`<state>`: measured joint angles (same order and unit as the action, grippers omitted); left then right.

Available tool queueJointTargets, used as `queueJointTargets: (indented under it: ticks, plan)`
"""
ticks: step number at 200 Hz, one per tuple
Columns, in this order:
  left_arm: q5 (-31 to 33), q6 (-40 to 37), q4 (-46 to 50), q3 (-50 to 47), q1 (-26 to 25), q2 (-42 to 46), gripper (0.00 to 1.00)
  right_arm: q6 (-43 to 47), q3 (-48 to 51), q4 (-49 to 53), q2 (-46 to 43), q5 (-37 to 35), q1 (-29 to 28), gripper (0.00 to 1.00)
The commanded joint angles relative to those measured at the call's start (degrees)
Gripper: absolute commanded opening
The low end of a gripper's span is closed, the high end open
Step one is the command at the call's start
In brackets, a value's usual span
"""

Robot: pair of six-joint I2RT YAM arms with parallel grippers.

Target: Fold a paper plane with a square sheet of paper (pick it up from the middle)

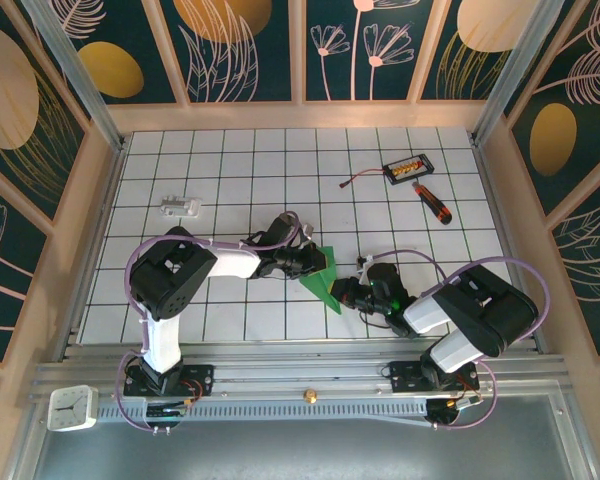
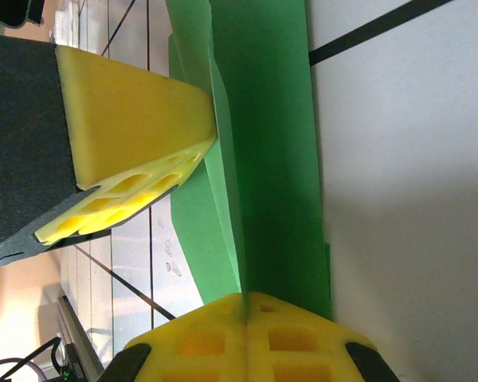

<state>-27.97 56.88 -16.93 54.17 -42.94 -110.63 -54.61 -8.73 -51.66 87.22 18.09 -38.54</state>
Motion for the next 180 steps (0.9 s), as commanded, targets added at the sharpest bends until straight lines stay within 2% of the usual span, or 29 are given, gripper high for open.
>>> queueJointTargets:
  ticks: [1, 180]
  plan:
    - [1.0, -1.8, 1.6, 1.1, -0.4, -1.3, 0.11, -0.6, -0.1, 1.0, 0.8, -0.5, 0.6, 0.02]
    - [3.2, -3.8, 3.0, -0.5, 0.9, -0.9, 0.10, -1.4, 0.7, 2.9, -2.1, -1.6, 0.5, 0.12]
